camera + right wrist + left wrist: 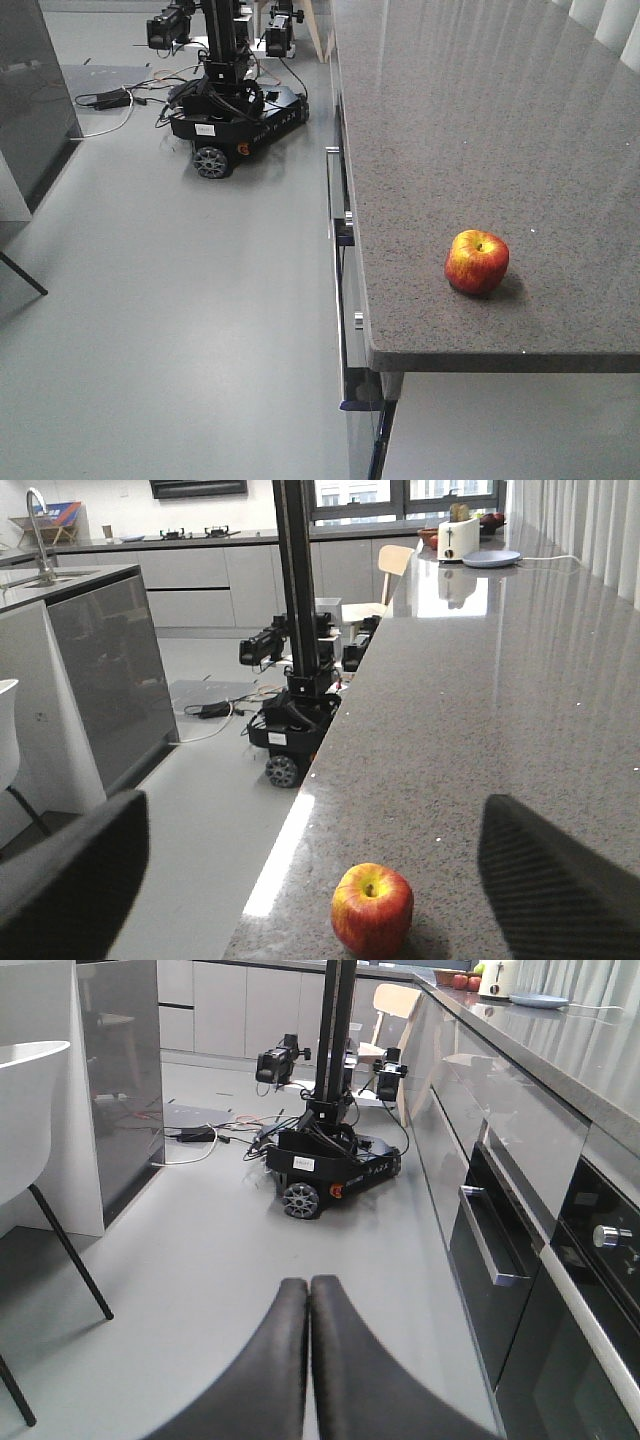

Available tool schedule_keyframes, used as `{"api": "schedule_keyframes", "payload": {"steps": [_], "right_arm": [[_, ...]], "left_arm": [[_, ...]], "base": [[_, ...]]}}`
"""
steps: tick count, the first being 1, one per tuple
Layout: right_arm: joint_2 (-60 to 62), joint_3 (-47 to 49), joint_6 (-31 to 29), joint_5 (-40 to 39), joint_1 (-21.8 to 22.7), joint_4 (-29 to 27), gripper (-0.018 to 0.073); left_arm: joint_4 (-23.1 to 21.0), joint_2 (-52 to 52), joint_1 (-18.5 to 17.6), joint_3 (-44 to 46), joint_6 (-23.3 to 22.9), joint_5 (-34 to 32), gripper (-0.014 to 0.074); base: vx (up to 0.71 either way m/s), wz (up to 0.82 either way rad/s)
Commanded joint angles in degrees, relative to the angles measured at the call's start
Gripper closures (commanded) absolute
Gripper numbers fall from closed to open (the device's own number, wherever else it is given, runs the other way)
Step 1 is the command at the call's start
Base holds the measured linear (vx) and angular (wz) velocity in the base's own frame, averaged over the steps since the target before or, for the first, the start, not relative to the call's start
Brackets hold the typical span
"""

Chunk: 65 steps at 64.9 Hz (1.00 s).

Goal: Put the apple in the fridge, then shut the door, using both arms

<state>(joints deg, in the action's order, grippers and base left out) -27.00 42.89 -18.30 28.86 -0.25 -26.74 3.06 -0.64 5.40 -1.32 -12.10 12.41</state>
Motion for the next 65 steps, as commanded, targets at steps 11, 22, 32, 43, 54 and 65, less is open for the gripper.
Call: {"api": "schedule_keyframes", "payload": {"steps": [11, 22, 32, 43, 54, 65], "right_arm": [[-7.1, 5.7, -4.3, -1.7, 0.2, -5.7, -0.0127], [-17.4, 14.9, -7.6, 3.4, 0.2, -9.7, -0.0118], [-28.0, 22.0, -9.2, 8.4, 0.2, -10.4, -0.0116], [-37.7, 25.5, -8.9, 9.1, 0.2, -10.6, -0.0114], [-45.3, 26.2, -8.9, 7.7, 0.2, -10.6, -0.0111], [-51.6, 26.2, -8.9, 5.6, 0.2, -10.3, -0.0106]], "left_arm": [[0.0, -0.9, -0.3, -1.7, -0.1, -4.2, 0.0601], [0.0, -0.9, -0.3, -1.7, -0.1, -4.2, 0.0601], [0.0, -0.9, -0.3, -1.7, -0.1, -4.2, 0.0601], [0.0, -0.9, -0.3, -1.7, -0.1, -4.2, 0.0601], [0.0, -0.9, -0.3, -1.7, -0.1, -4.2, 0.0601], [0.0, -0.9, -0.3, -1.7, -0.1, -4.2, 0.0601]], "base": [[0.0, 0.0], [0.0, 0.0], [0.0, 0.0], [0.0, 0.0], [0.0, 0.0], [0.0, 0.0]]}}
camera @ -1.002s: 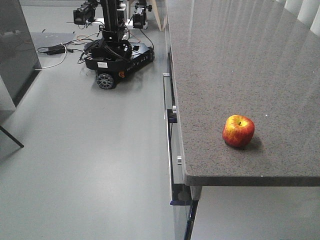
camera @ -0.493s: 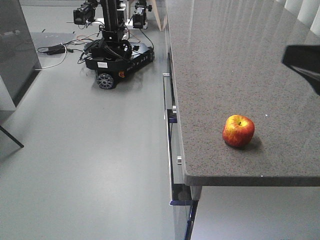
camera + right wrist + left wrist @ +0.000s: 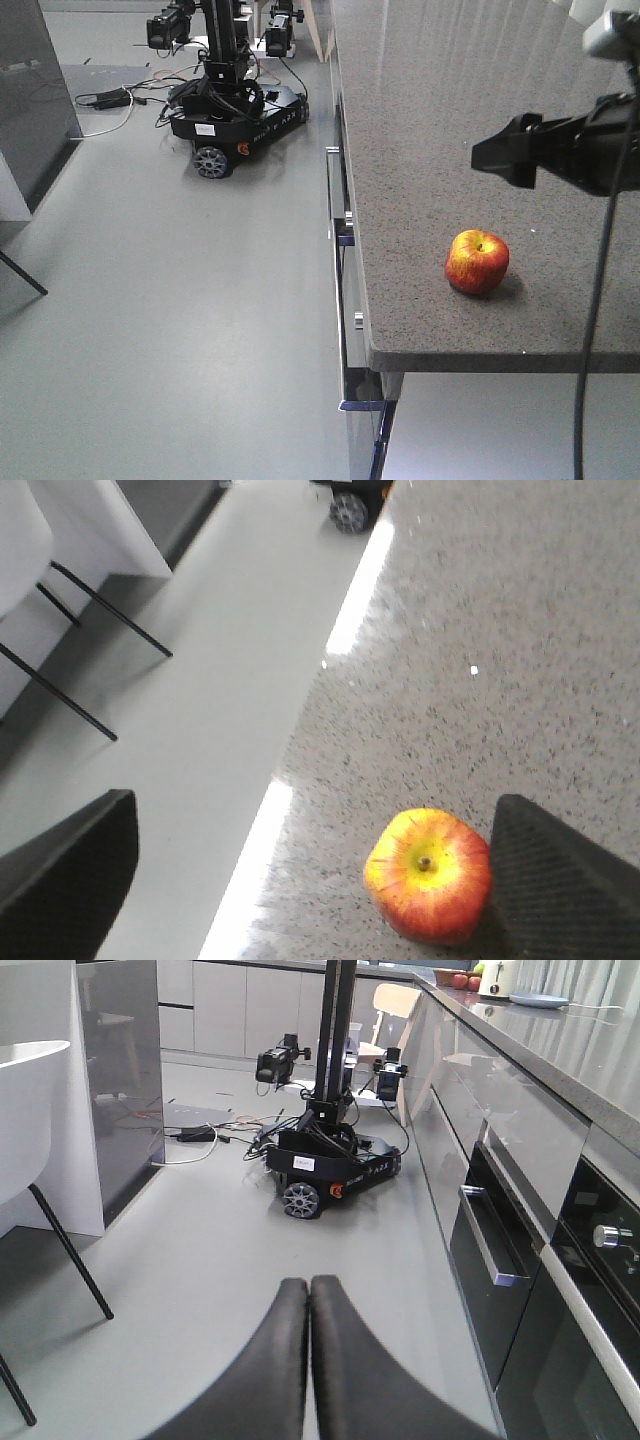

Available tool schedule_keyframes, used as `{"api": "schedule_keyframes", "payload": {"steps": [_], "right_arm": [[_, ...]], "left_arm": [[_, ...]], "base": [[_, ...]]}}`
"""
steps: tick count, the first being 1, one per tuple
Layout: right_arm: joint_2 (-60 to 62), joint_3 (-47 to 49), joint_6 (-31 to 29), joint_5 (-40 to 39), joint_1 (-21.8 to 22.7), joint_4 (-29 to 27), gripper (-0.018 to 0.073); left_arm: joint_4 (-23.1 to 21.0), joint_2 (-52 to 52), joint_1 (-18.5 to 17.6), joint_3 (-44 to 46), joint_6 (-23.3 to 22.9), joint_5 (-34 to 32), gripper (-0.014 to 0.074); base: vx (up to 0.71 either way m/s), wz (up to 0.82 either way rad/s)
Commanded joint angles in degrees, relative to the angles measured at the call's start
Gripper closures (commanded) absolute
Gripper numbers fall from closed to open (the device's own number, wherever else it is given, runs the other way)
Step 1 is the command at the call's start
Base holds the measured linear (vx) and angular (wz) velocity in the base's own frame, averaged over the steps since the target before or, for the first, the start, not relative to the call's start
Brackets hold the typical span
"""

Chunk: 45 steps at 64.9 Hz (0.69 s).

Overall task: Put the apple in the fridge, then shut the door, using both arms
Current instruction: 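Move the open right gripper down over the red-yellow apple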

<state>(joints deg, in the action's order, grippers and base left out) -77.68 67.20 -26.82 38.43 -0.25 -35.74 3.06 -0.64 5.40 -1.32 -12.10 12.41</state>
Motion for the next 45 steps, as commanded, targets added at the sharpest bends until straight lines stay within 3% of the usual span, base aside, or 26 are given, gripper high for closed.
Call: {"api": "schedule_keyframes", "payload": {"steps": [1, 16, 45], "right_arm": [[-1.4, 1.9, -0.4, -4.2, 0.2, -1.2, -0.0106], [-7.1, 1.9, -0.6, -9.9, 0.2, -0.6, -0.0101], [-14.7, 1.9, -0.6, -10.6, 0.1, -0.4, -0.009]], "left_arm": [[0.0, -0.9, -0.3, -1.7, -0.1, -4.2, 0.0601], [0.0, -0.9, -0.3, -1.7, -0.1, -4.2, 0.0601], [0.0, -0.9, -0.3, -1.7, -0.1, -4.2, 0.0601]], "base": [[0.0, 0.0], [0.0, 0.0], [0.0, 0.0]]}}
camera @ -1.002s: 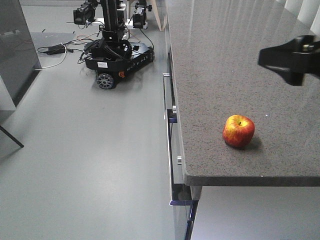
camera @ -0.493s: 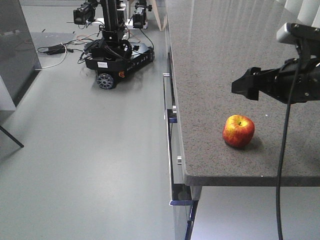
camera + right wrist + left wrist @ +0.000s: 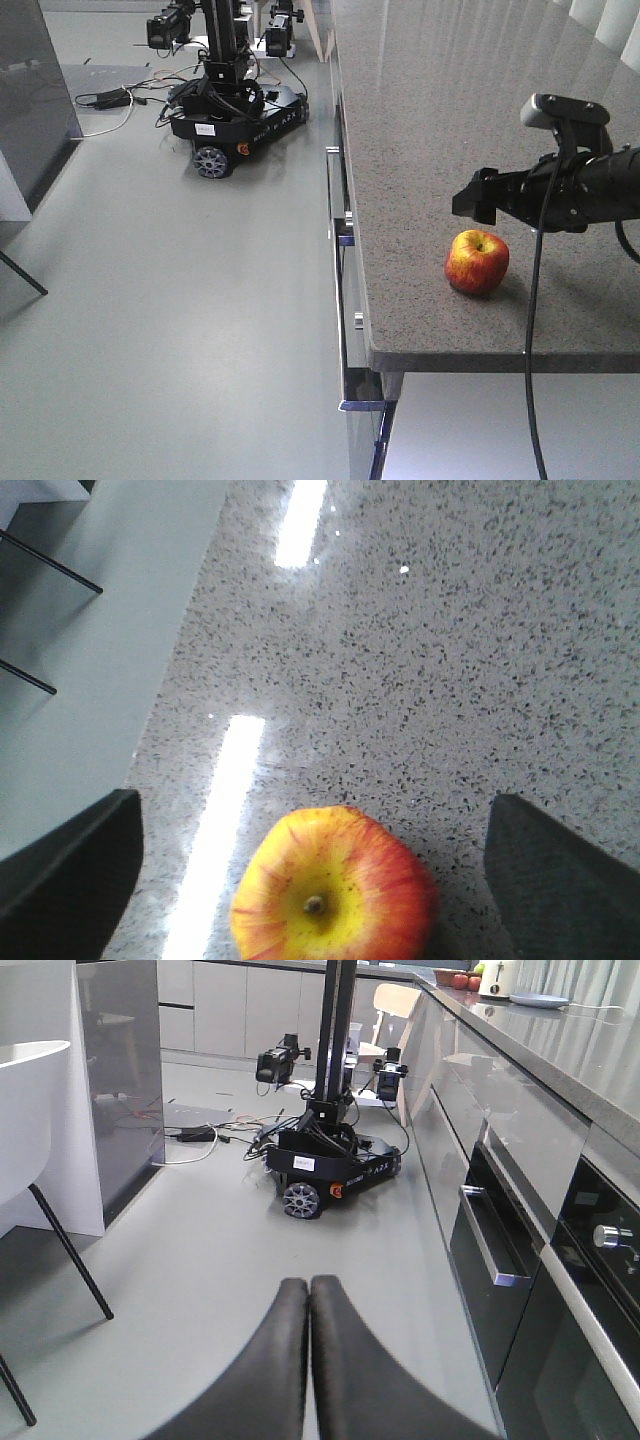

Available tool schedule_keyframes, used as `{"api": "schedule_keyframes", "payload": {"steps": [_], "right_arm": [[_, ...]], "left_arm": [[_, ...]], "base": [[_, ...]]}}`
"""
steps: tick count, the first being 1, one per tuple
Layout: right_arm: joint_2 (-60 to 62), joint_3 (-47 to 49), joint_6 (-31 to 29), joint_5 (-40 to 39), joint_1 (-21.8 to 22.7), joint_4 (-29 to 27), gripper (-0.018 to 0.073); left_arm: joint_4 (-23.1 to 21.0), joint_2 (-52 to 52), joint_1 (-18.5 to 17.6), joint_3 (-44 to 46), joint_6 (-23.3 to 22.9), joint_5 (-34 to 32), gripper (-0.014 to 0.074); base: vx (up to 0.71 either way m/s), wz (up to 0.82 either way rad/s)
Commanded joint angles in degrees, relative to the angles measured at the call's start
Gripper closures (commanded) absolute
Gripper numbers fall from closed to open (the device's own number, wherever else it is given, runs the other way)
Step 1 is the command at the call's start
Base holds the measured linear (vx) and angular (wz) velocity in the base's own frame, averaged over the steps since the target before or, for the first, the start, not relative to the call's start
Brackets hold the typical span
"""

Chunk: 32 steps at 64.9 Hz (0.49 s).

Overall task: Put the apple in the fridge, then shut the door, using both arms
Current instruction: 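Move the open right gripper down over the red-yellow apple, then close the right gripper around the apple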

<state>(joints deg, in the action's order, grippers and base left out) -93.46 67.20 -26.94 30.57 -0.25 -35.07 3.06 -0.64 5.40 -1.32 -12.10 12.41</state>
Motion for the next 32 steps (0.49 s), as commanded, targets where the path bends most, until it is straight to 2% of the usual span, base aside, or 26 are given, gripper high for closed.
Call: {"api": "schedule_keyframes", "payload": {"steps": [1, 32], "right_arm": [[0.9, 1.9, -0.5, -2.8, 0.1, -1.0, -0.009], [-4.0, 1.9, -0.5, -1.3, 0.1, -1.2, -0.0074]], "left_arm": [[0.0, -0.9, -0.3, -1.7, -0.1, -4.2, 0.0601], [0.0, -0.9, -0.3, -1.7, -0.1, -4.2, 0.0601]], "base": [[0.0, 0.0], [0.0, 0.0]]}}
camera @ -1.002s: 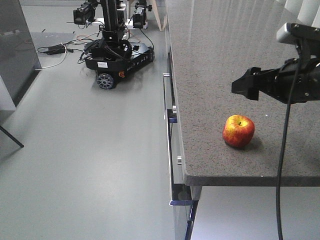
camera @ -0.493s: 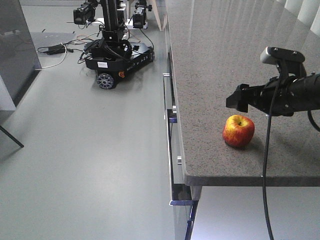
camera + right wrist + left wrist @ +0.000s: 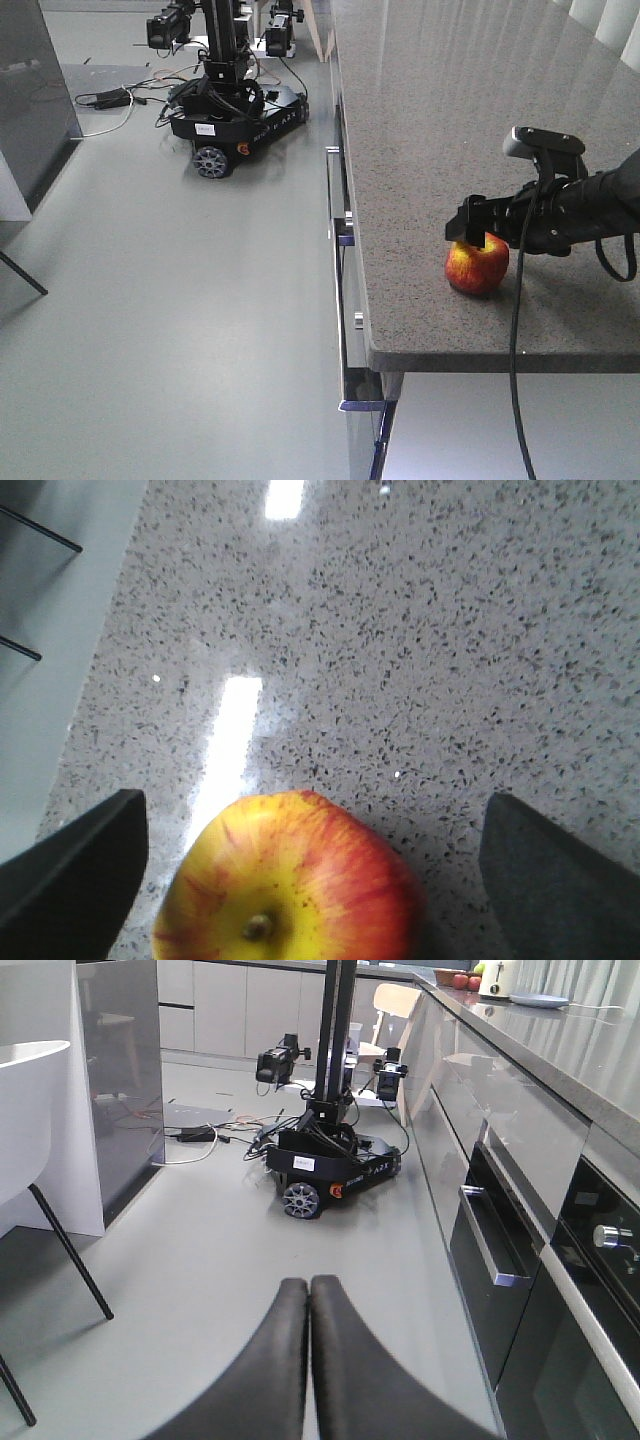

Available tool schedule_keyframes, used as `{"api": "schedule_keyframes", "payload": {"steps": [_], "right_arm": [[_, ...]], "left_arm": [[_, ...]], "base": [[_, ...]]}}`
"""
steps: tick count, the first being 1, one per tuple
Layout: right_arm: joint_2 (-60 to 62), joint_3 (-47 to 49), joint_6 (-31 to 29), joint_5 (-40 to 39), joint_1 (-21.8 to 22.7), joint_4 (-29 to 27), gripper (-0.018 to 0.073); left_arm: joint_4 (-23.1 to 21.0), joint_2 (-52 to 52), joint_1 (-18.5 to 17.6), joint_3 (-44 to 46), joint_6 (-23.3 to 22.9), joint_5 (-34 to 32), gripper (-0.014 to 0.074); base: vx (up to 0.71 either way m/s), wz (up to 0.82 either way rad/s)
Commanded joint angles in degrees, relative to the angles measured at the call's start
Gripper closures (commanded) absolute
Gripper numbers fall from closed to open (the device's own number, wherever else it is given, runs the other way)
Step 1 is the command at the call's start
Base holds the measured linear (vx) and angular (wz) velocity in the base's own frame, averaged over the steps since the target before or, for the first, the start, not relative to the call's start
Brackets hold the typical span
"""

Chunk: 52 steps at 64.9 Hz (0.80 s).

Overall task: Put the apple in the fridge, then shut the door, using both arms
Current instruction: 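Close the right gripper around the apple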

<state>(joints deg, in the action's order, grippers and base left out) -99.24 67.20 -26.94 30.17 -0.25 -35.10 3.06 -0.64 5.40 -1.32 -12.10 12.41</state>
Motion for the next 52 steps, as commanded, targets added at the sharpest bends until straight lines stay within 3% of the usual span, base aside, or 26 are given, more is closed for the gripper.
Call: {"api": "schedule_keyframes", "payload": {"steps": [1, 18, 29, 52], "right_arm": [[1.7, 1.9, -0.5, -0.8, 0.1, -1.2, -0.0073], [1.1, 1.9, -0.5, 2.6, 0.1, -1.2, -0.0042], [1.1, 1.9, -0.4, 4.0, 0.1, -1.1, 0.0031], [1.6, 1.9, -0.2, 4.4, 0.1, -1.4, 0.0368]], "left_arm": [[0.0, -0.9, -0.3, -1.7, -0.1, -4.2, 0.0601], [0.0, -0.9, -0.3, -1.7, -0.1, -4.2, 0.0601], [0.0, -0.9, -0.3, -1.7, -0.1, -4.2, 0.0601], [0.0, -0.9, -0.3, -1.7, -0.1, -4.2, 0.0601]], "base": [[0.0, 0.0], [0.0, 0.0], [0.0, 0.0], [0.0, 0.0]]}}
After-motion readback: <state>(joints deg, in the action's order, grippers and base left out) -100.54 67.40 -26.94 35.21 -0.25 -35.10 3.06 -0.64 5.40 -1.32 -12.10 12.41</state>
